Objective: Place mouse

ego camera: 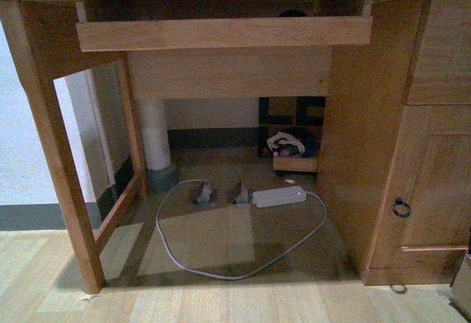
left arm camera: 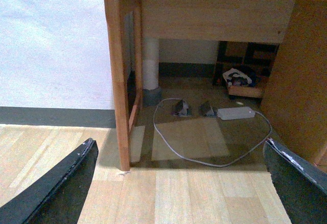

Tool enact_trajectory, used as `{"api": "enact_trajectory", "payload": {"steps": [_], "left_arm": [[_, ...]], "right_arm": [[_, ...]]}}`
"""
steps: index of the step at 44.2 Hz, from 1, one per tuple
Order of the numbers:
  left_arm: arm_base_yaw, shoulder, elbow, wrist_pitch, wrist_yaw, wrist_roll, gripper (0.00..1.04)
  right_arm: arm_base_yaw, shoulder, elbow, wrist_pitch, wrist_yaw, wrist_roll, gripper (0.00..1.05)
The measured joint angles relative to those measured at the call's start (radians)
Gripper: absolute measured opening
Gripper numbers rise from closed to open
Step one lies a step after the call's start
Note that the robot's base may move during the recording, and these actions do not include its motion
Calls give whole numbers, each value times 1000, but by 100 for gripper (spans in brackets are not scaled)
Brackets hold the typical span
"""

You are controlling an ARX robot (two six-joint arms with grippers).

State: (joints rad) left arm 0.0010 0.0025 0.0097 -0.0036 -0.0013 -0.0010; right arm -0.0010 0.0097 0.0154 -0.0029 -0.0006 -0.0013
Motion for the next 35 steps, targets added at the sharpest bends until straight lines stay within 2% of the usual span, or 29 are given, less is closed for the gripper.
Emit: {"api": "enact_trajectory", "payload": {"steps": [35], "left_arm": [[0,0,0,0,0,0,98]], "right_arm": [[0,0,0,0,0,0,98]]}}
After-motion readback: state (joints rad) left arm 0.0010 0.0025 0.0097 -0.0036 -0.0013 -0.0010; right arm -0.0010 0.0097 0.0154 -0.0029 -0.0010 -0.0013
